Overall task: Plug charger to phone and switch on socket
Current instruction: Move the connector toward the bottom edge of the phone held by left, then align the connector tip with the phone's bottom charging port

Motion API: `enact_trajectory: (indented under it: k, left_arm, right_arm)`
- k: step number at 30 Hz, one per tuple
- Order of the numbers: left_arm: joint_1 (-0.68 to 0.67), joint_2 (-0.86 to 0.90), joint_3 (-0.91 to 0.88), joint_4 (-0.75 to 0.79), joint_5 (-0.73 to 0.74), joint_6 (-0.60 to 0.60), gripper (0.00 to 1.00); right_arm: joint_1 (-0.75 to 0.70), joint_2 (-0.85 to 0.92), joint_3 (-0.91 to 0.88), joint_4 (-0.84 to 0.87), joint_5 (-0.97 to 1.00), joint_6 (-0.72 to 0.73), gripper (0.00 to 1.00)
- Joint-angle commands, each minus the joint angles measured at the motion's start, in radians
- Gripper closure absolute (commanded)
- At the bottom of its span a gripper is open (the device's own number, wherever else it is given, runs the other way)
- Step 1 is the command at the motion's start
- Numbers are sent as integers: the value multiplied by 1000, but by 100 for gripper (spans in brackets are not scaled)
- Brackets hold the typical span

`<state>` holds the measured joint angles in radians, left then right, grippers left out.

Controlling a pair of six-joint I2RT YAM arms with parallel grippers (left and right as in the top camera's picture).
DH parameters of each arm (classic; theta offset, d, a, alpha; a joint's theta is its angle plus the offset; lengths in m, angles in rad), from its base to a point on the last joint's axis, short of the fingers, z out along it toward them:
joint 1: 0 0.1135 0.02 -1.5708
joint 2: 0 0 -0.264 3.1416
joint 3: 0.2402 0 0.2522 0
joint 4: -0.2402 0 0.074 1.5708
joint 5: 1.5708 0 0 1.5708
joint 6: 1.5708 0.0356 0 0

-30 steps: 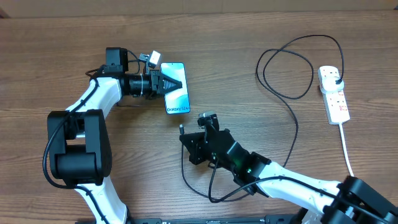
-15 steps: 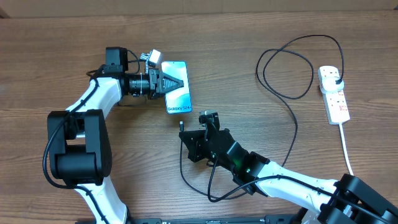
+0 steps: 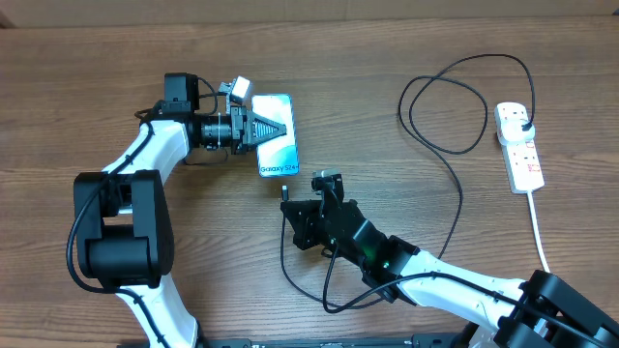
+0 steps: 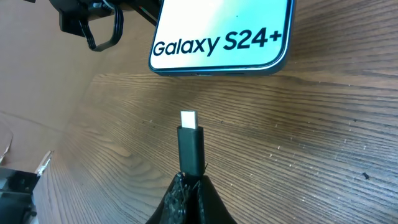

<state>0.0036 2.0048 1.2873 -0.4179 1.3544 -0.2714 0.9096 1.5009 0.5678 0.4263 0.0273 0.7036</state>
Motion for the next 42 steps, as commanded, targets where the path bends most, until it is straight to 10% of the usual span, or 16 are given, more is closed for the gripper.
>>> enact_trajectory:
  k: [1, 42]
  left_arm:
    - [-18, -16, 0, 4, 54, -10, 95]
    - [-51, -16, 0, 15, 52, -14, 95]
  right_arm:
    - [-2, 2, -5, 11, 13, -11, 96]
    - [-2, 2, -5, -30, 48, 48, 96]
